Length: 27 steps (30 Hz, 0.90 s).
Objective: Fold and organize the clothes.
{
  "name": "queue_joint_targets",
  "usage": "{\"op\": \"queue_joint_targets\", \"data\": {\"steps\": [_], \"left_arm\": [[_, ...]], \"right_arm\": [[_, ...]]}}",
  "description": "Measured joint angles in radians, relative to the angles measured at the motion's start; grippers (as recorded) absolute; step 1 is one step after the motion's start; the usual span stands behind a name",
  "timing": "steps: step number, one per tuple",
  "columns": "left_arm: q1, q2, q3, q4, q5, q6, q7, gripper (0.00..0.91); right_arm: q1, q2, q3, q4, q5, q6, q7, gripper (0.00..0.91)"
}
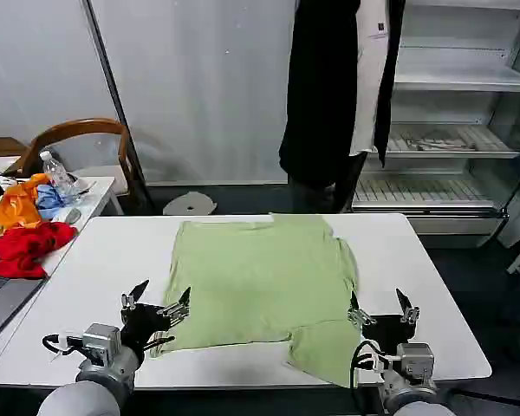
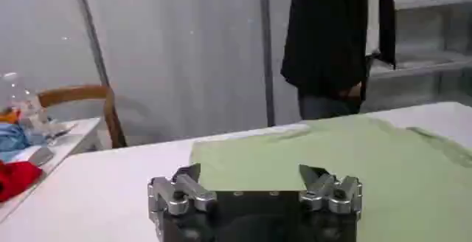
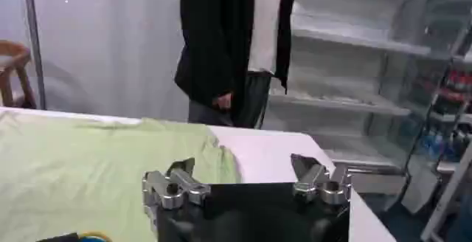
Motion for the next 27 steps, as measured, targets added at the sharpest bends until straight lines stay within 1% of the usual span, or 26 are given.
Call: {"op": "queue_joint_targets", "data": {"steps": [5, 10, 19, 27], "left_arm": [[-0.003, -0.003, -0.002, 0.015, -0.016, 0.0, -0.021, 0.907], [-0.007, -0.009, 0.003, 0.031, -0.03, 0.0, -0.04, 0.907], [-0.006, -0.019, 0.007, 0.065, -0.063, 0.0, -0.061, 0.907], [-0.004, -0.029, 0.018, 0.093, -0.077, -0.001, -0.066, 0.907]], "right_arm": [[-0.026, -0.009, 0.035, -0.009, 0.005, 0.0, -0.006, 0.907], [-0.047, -0.008, 0.064, -0.019, 0.03, 0.0, -0.012, 0.907], [-0.076, 0.026, 0.085, -0.054, 0.079, 0.001, -0.028, 0.907], [-0.073, 0.055, 0.087, -0.083, 0.102, 0.001, -0.043, 0.907]]}}
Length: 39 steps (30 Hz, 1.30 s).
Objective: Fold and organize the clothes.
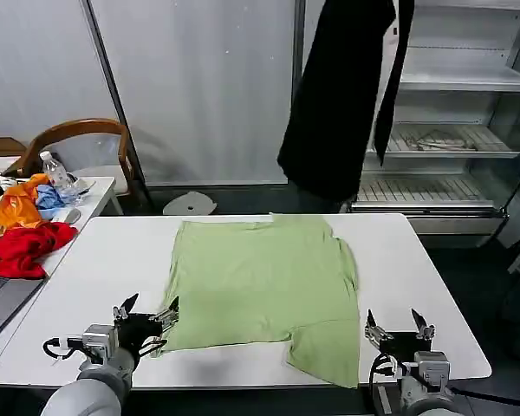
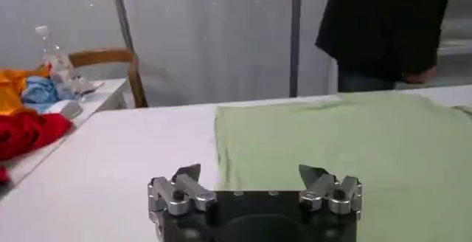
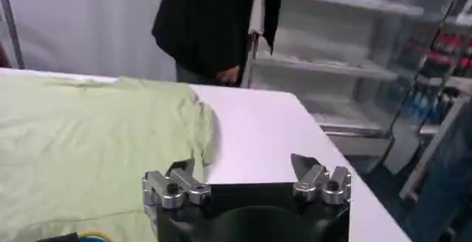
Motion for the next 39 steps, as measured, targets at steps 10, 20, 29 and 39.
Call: {"op": "queue_joint_targets", "data": {"steps": [10, 20, 29, 39], "left_arm": [[-0.001, -0.009, 0.01, 0.032, -0.005, -0.001, -0.003, 0.907], [-0.003, -0.021, 0.018, 0.056, -0.007, -0.002, -0.003, 0.907], [-0.01, -0.032, 0.019, 0.081, -0.009, -0.002, -0.003, 0.907], [-0.019, -0.047, 0.025, 0.107, -0.02, -0.002, -0.001, 0.907]], "right_arm": [[0.009, 0.042, -0.017, -0.027, 0.006, 0.0, 0.002, 0.907], [-0.003, 0.091, -0.049, -0.05, -0.006, 0.001, 0.003, 0.907], [-0.009, 0.133, -0.082, -0.077, -0.011, 0.002, -0.002, 0.907], [-0.006, 0.152, -0.098, -0.094, -0.015, 0.002, -0.004, 0.907]]}}
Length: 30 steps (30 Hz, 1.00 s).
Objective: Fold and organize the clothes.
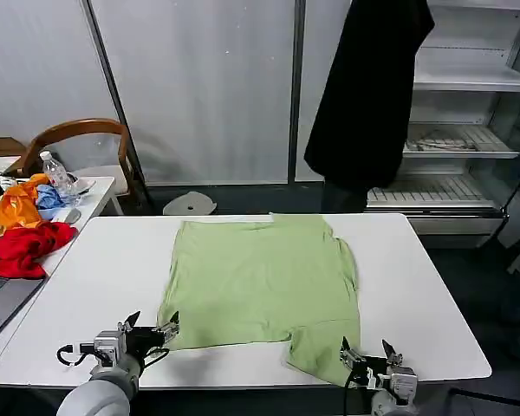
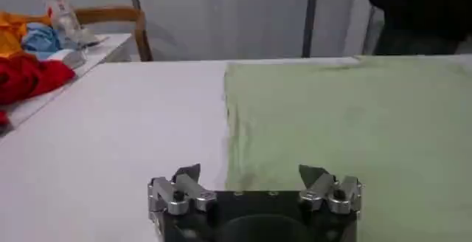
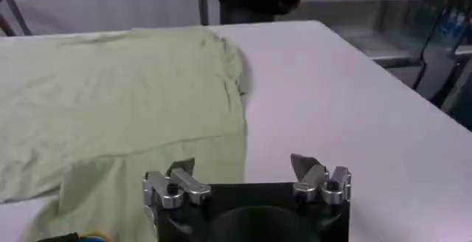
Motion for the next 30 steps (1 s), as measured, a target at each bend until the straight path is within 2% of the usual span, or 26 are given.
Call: {"op": "queue_joint_targets", "data": {"steps": [30], "left_arm": [[-0.018, -0.038, 0.023, 0.095, -0.034, -0.001, -0.003, 0.907]], "right_arm": [[-0.022, 0.034, -0.022, -0.019, -0.009, 0.002, 0.005, 0.907]]}}
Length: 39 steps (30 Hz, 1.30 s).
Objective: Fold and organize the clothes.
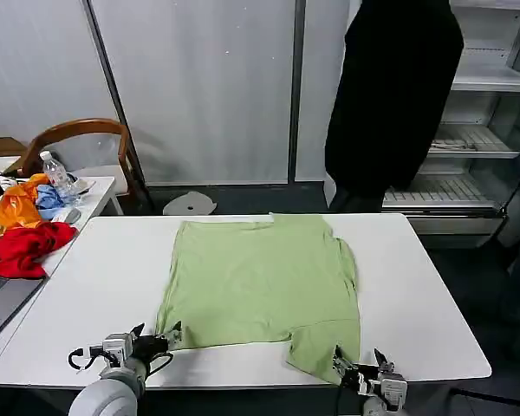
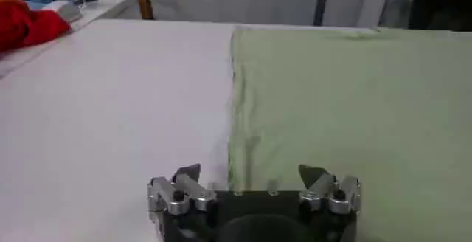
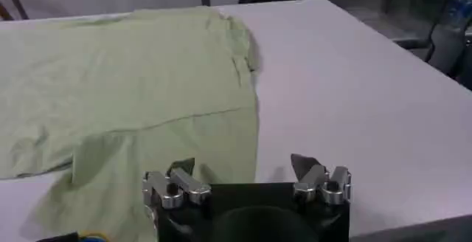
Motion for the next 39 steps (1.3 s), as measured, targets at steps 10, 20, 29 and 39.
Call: {"op": "queue_joint_targets", "data": {"steps": [10, 20, 29, 39], "left_arm": [[0.003, -0.004, 0.002, 0.015, -0.007, -0.002, -0.001, 0.907], [-0.006, -0.009, 0.009, 0.037, -0.013, -0.008, 0.0, 0.04], [-0.011, -0.009, 0.016, 0.046, -0.015, -0.01, 0.001, 0.01], [-0.015, -0.008, 0.021, 0.055, -0.017, -0.011, 0.004, 0.01]], "right_arm": [[0.003, 0.008, -0.008, -0.011, -0.003, 0.003, 0.003, 0.907], [0.01, 0.016, -0.018, -0.027, -0.008, 0.007, 0.01, 0.0], [0.02, 0.021, -0.023, -0.035, -0.007, 0.01, 0.011, 0.0], [0.027, 0.024, -0.031, -0.039, -0.002, 0.01, 0.013, 0.0]]}}
